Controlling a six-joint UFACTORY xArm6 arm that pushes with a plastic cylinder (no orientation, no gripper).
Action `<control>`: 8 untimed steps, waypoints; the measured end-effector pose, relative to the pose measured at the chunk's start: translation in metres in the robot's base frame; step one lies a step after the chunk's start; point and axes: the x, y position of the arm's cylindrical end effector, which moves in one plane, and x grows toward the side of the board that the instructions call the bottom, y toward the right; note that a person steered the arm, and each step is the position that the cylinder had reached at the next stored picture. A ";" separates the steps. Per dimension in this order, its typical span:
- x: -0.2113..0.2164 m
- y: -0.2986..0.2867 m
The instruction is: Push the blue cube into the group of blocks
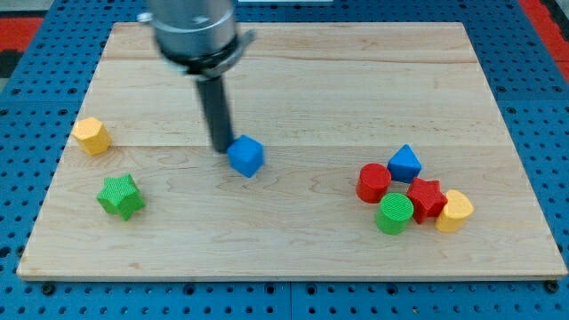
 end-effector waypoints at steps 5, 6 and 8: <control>0.070 0.141; 0.070 0.143; 0.076 0.145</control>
